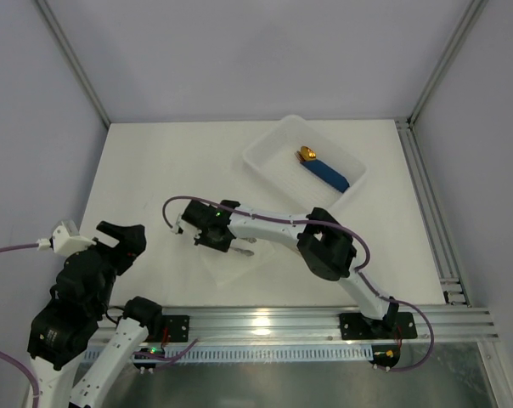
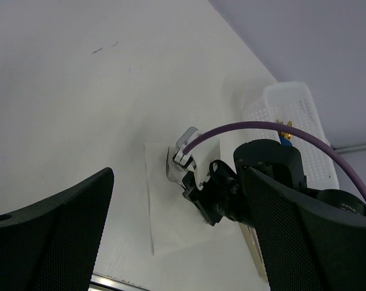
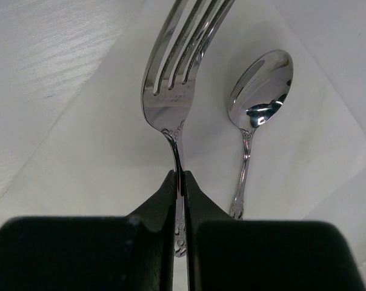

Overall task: Place the utensils on the paper napkin and roll it up
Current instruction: Place the utensils on the napkin.

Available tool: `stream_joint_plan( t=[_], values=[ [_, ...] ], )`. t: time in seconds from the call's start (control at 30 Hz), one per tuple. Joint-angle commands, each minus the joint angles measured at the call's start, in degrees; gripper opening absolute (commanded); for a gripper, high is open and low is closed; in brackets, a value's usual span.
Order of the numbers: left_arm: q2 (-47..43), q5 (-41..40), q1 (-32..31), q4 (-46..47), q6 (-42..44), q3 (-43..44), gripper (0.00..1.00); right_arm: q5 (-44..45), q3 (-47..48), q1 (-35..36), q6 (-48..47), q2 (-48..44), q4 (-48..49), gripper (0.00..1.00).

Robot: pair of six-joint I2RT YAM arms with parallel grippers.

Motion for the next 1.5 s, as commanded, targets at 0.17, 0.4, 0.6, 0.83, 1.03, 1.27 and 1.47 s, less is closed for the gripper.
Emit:
stream_joint_plan(
  t=[0.17,0.4,0.6,0.83,1.03,1.27,1.47],
  values=[
    [0.0,-0.9,0.2,0.2,0.5,1.0,0.90,1.4,2.4,0.4,-0.6,0.2,-0.5,0.05],
    [0.2,-0.6,0.2,0.4,0.4,0.8,0.90,1.9,2.9,0.8,-0.7,-0.1,-0.9,0.08],
    [0.4,-0.3,0.2,0.5,0.5,0.7,0.90,1.5,2.9,0.8,-0.8,0.1,-1.0,0.10],
    [0.5,-0.2,0.2,0.8,0.8,1.1,0.90,1.4,2.2,0.9,-0.8,0.5,-1.0,0.13],
    [0.5,-0.4,0.2,0.9,1.0,1.4,0.90,1.1,2.2,1.0,-0.9,0.5,-1.0,0.15],
    [0.3,-0.9,0.2,0.5,1.2,1.6,0.90,1.0,2.4,1.1,-0.8,0.6,-1.4,0.16],
    [0.2,-0.9,0.2,0.5,1.3,1.6,0.90,2.0,2.2,1.1,0.8,-2.4,-0.9,0.16]
  ],
)
